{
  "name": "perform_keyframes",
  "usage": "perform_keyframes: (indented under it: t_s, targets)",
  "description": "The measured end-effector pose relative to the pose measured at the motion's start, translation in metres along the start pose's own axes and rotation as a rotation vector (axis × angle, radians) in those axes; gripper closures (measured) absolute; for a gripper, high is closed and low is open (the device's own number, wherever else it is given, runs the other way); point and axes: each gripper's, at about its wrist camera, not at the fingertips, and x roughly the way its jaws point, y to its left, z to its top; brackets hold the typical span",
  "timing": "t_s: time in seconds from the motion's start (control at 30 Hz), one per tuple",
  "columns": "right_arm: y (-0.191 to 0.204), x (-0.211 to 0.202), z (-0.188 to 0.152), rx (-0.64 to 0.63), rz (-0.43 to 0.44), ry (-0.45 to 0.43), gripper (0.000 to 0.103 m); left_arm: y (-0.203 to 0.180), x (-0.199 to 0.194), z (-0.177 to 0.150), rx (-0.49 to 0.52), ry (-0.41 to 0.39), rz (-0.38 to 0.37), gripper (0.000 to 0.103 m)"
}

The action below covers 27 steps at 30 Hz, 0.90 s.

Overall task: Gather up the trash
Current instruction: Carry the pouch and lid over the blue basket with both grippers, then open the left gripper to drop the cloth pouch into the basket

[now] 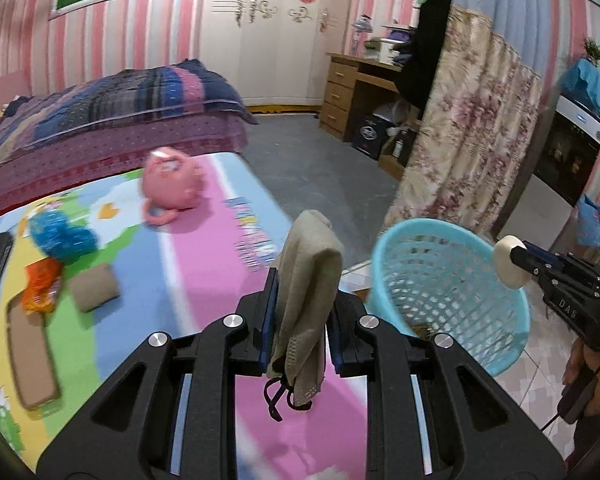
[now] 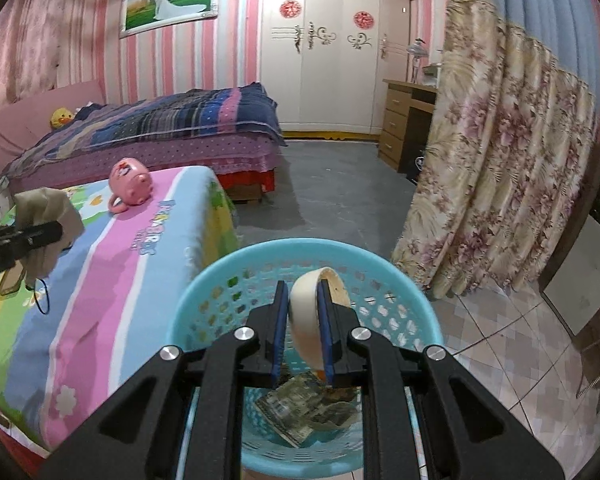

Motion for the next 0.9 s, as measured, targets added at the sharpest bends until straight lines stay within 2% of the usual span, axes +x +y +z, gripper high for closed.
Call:
perform_keyframes:
  t_s: [0.23, 0.37, 0.53, 0.57, 0.63, 0.67, 0.73, 0.9]
  targets:
    - [-0.032, 0.001, -0.008, 0.039, -0.038, 0.017, 0.088, -0.068, 0.034, 0.007, 0.073, 0.005, -0.071, 0.083]
    - [-0.042, 0.004, -0.011, 0.046, -0.043, 0.024, 0.088, -0.094, 0.057, 0.003, 0.077, 0.033, -0.092, 0.083]
    - [-0.049, 0.008, -0.015, 0.056, -0.041, 0.027, 0.088, -0.113, 0.080, -0.002, 0.121, 0.069, -0.068, 0.082]
    - [-0.050, 0.009, -0.015, 0.058, -0.040, 0.028, 0.088, -0.113, 0.082, -0.003, 0.124, 0.074, -0.061, 0.079]
    - [-0.051, 0.010, -0.017, 0.059, -0.039, 0.029, 0.088, -0.112, 0.082, -0.003, 0.126, 0.078, -0.055, 0.058]
    - [-0.051, 0.011, -0.016, 0.060, -0.038, 0.030, 0.088, -0.111, 0.081, -0.002, 0.126, 0.071, -0.047, 0.054]
    - [-0.051, 0.013, -0.017, 0.062, -0.036, 0.031, 0.088, -0.106, 0.077, -0.001, 0.130, 0.058, -0.028, 0.040]
    - [-0.048, 0.018, -0.020, 0.065, -0.028, 0.035, 0.088, -0.091, 0.064, 0.002, 0.128, 0.017, 0.037, 0.019]
